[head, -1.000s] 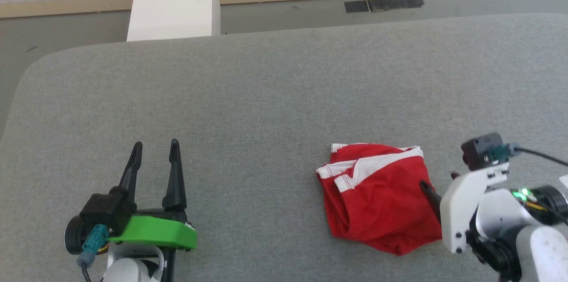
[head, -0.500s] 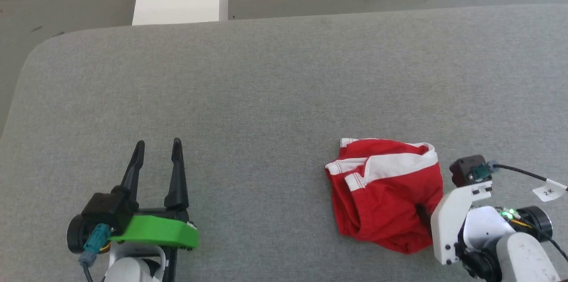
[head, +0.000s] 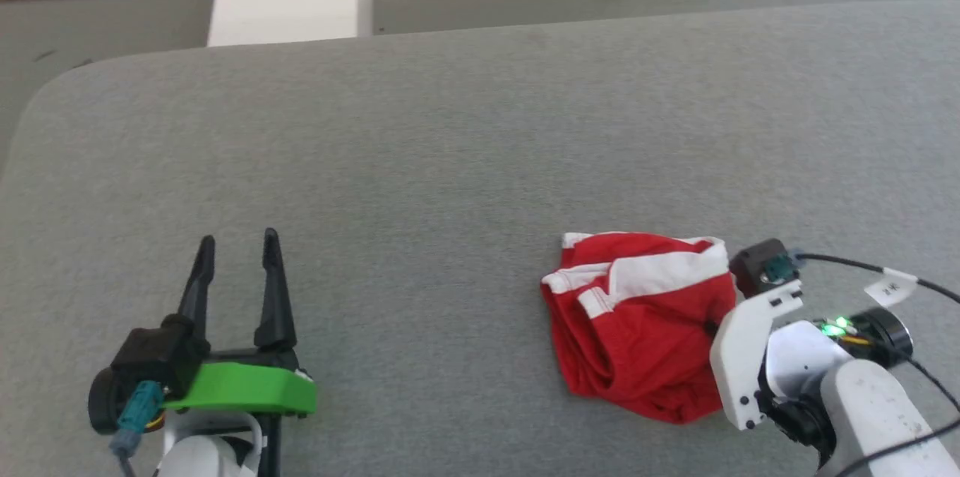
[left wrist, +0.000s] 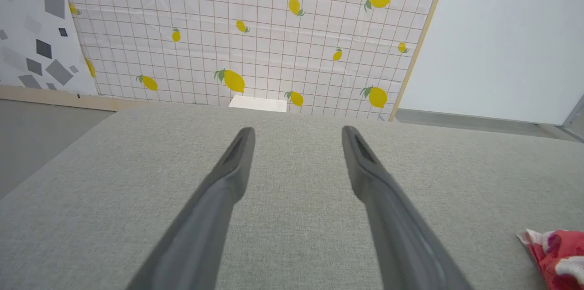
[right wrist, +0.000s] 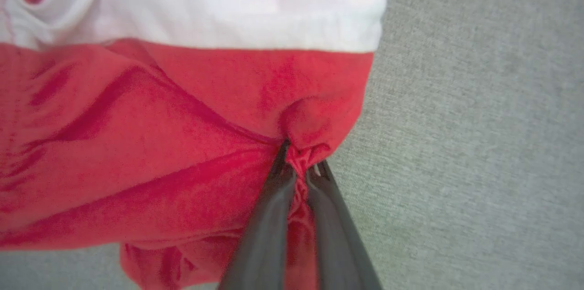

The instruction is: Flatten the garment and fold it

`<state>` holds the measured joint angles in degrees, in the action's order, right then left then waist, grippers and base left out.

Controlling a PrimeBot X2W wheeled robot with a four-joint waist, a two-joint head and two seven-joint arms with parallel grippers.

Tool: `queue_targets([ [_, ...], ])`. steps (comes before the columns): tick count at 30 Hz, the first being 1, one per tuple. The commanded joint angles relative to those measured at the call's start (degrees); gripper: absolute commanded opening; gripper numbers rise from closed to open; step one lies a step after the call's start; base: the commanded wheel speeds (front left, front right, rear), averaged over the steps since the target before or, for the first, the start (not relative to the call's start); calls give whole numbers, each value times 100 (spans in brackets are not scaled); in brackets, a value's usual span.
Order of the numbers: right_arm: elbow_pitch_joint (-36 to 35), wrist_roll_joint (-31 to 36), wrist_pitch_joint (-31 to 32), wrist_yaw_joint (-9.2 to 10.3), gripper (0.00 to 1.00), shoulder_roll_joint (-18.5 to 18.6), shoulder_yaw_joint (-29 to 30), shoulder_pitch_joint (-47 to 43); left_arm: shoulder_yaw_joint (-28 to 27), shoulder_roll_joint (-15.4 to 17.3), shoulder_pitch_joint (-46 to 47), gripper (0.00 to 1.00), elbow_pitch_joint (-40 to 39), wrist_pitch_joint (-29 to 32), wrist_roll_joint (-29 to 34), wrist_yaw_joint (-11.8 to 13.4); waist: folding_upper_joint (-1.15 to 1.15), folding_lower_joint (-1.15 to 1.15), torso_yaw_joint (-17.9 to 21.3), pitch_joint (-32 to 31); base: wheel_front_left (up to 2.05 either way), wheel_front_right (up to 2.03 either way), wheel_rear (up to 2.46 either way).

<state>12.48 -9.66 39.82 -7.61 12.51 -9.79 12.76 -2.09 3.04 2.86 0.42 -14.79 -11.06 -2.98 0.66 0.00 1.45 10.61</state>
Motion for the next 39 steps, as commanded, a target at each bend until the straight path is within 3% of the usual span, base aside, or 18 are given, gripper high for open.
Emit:
queue_targets([
  [1,47,-99,43,12,0,199,-211,149,-61,-16,-76,100,-65,-21,92,24,-66,0,361,70,0,0,0],
  [9,267,-781,52,12,0,979,-1635,1351,-295,10,-71,100,-271,-21,268,-14,-66,0,1794,466,0,0,0],
  [16,1045,-1293,-449,12,0,1280,-2236,2422,-458,167,61,100,-392,-21,408,-13,-66,0,2733,943,0,0,0],
  [25,2191,-1394,-1292,12,0,1661,-2332,3493,-733,588,152,100,-966,85,668,140,-66,0,2927,1792,0,0,0],
  [34,3559,-1276,-2070,12,0,1776,-1704,4308,-1125,879,27,100,-2012,506,891,432,-66,0,2749,2581,0,0,0],
  [39,4256,-1032,-2379,12,0,1761,-1229,4614,-1273,982,-128,100,-2384,733,874,445,-66,0,2654,2796,0,0,0],
])
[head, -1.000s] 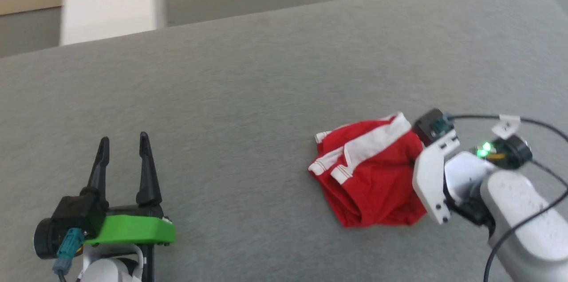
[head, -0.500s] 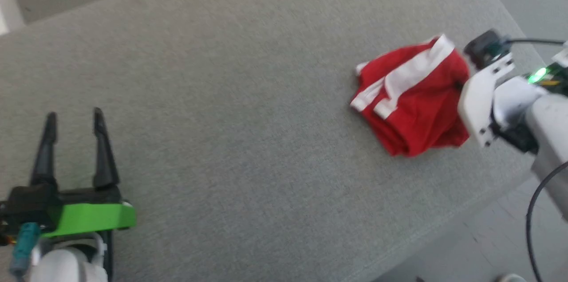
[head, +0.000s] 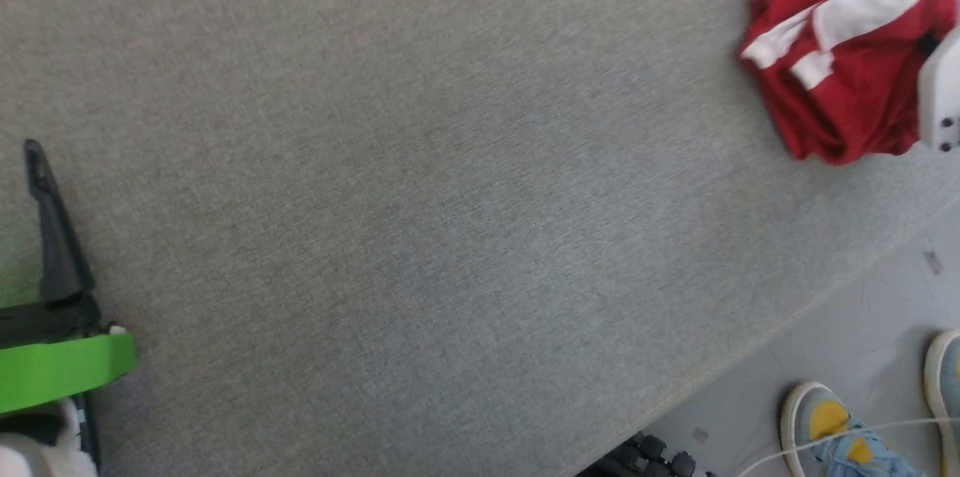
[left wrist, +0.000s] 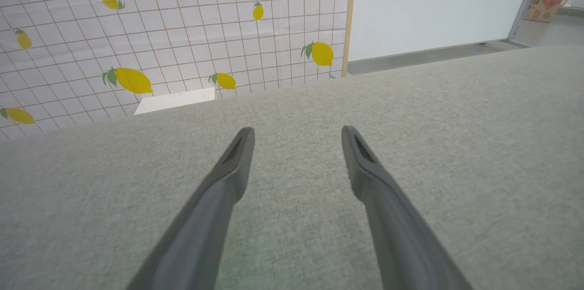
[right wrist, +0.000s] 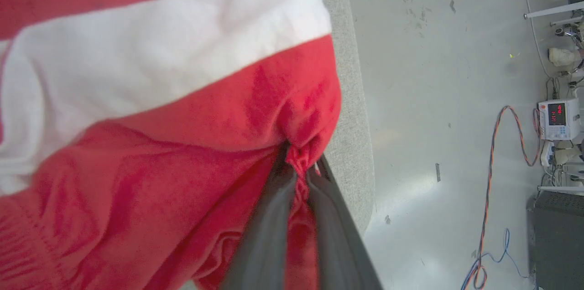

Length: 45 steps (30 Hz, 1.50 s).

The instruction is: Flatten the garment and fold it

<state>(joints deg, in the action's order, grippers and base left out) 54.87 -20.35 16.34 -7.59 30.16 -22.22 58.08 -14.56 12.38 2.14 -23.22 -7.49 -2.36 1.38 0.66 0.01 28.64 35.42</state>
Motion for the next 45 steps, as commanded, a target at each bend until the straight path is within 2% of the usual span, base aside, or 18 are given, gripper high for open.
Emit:
queue_targets([
  [1,154,92,-94,10,0,-17,96,126,-67,76,-84,100,-79,29,7,15,-66,-1,-81,343,0,0,0],
  [2,249,125,-170,10,0,-29,169,161,-92,90,-109,100,-123,51,7,21,-66,-1,-92,360,0,0,0],
  [3,349,190,-287,10,42,-42,244,202,-121,101,-135,100,-178,67,3,30,-66,-1,-105,381,0,0,0],
  [4,428,252,-347,10,100,-57,278,225,-142,108,-155,100,-217,77,4,41,-66,-1,-114,392,0,0,0],
  [10,799,528,-705,10,100,-22,478,409,-199,87,-241,100,-276,35,-26,102,-66,-1,-194,258,0,0,0],
  [14,861,504,-917,10,100,151,598,510,-75,-49,-224,100,-78,-144,-91,137,-66,-1,-355,-80,0,0,0],
  [20,235,261,-1364,10,100,482,484,543,68,-322,-190,100,478,-482,-272,203,-66,-1,-693,-864,0,0,0],
  [25,-553,-138,-1643,10,100,576,618,427,152,-529,-166,100,939,-652,-423,238,-66,-1,-990,-1546,0,0,0],
  [29,-1154,-409,-2098,10,100,232,1139,238,214,-624,-126,100,1256,-711,-507,243,-66,-1,-1257,-2009,0,0,0],
  [36,-2413,-549,-2584,10,100,-671,1826,-604,488,-779,139,100,1757,-740,-698,210,-66,-1,-1905,-2597,0,0,0],
  [42,-3642,-312,-2843,10,100,-1580,2311,-1640,691,-849,311,100,2069,-748,-805,183,-66,-1,-2403,-2943,0,0,0],
  [45,-4141,-50,-2879,10,100,-2039,2370,-2174,771,-872,338,100,2147,-749,-812,182,-66,-1,-2573,-3054,0,0,0],
])
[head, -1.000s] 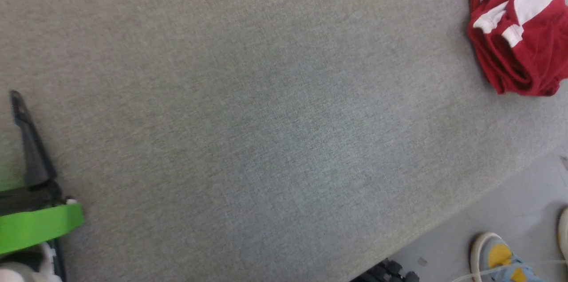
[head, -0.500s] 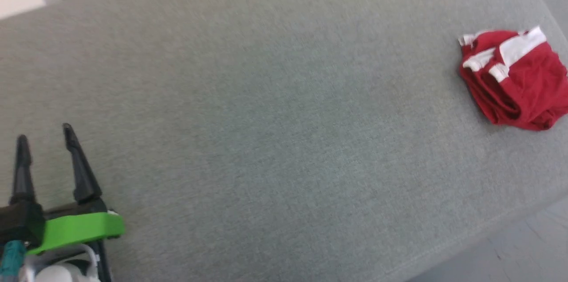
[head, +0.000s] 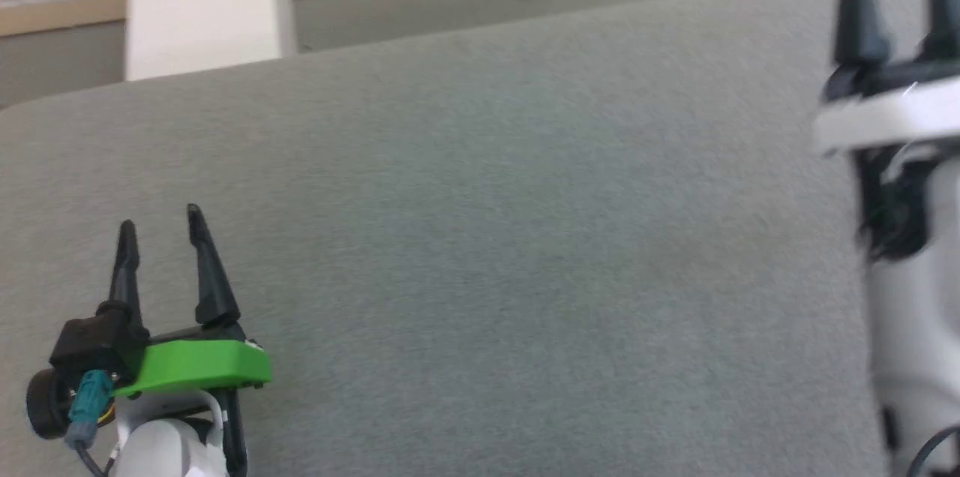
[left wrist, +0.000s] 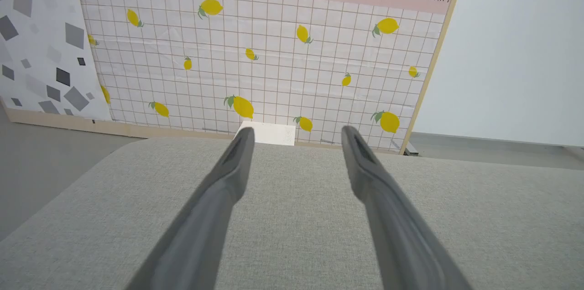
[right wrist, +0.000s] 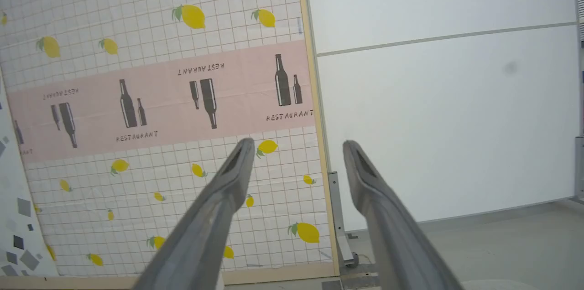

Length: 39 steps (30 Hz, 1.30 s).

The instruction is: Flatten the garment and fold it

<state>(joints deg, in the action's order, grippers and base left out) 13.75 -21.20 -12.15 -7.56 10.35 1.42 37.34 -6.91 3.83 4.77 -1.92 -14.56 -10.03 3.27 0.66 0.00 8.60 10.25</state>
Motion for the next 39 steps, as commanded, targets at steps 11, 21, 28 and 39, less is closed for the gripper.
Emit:
queue_targets([
  [11,-475,286,-247,8,100,-743,-77,-1949,142,-75,34,100,192,-43,-113,87,-66,0,-915,-847,0,0,0],
  [21,-444,631,-283,8,100,-747,-322,-2878,697,-86,-94,100,685,-43,254,12,-66,0,-954,-904,0,0,0],
  [28,-375,846,-284,8,100,-747,-303,-3224,853,-90,-218,100,1032,-43,286,-2,-66,0,-886,-920,0,0,0],
  [39,-99,878,-285,8,100,-747,-273,-3293,1004,-94,-284,100,1310,-43,172,1,-66,0,-837,-865,0,0,0],
])
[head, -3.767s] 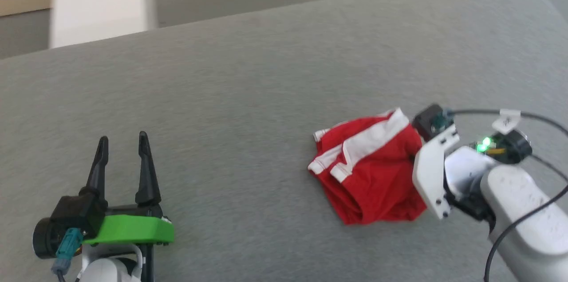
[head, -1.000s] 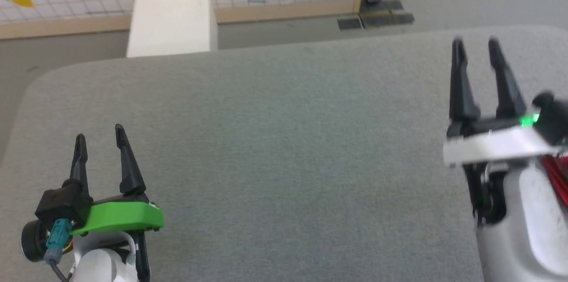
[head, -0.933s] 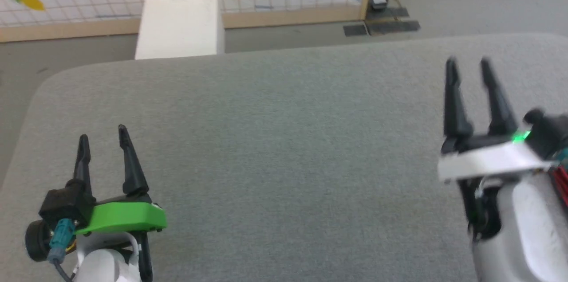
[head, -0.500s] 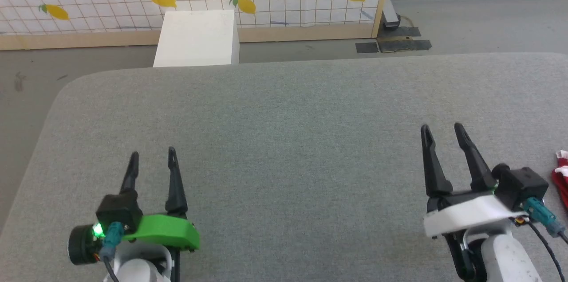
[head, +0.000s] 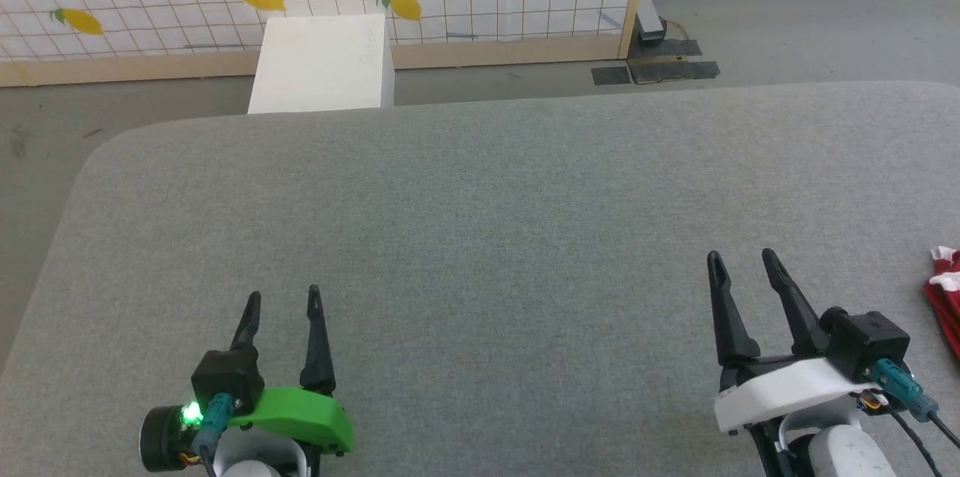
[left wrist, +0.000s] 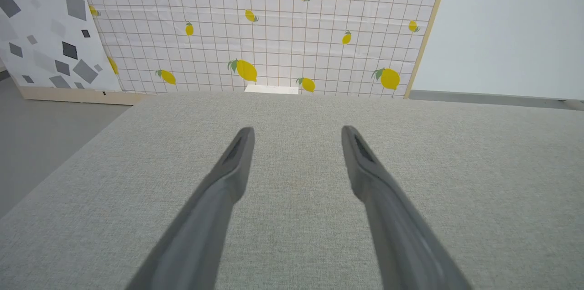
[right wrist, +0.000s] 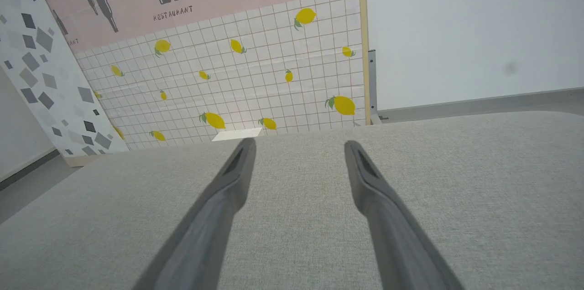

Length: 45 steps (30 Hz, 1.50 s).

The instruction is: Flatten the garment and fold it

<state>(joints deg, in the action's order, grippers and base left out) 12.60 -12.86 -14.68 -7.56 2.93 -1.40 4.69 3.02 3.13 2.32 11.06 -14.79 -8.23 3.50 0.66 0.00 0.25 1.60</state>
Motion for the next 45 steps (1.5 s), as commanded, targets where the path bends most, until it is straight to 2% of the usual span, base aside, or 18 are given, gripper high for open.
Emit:
queue_targets([
  [1,29,38,-31,8,100,-5,15,-26,35,-24,-35,100,21,-20,-20,-22,-66,0,-3,4,0,0,0],
  [5,48,22,-31,8,100,-5,20,-13,88,-24,-4,100,49,-20,-27,-25,-66,0,-10,16,0,0,0],
  [6,33,-1,0,0,0,0,13,0,93,-1,2,0,44,0,-19,0,0,0,-10,16,0,0,0],
  [45,-355,385,442,2,0,-1,51,-141,-21,-7,-68,0,-301,445,235,-103,-20,0,-14,-36,0,0,0],
])
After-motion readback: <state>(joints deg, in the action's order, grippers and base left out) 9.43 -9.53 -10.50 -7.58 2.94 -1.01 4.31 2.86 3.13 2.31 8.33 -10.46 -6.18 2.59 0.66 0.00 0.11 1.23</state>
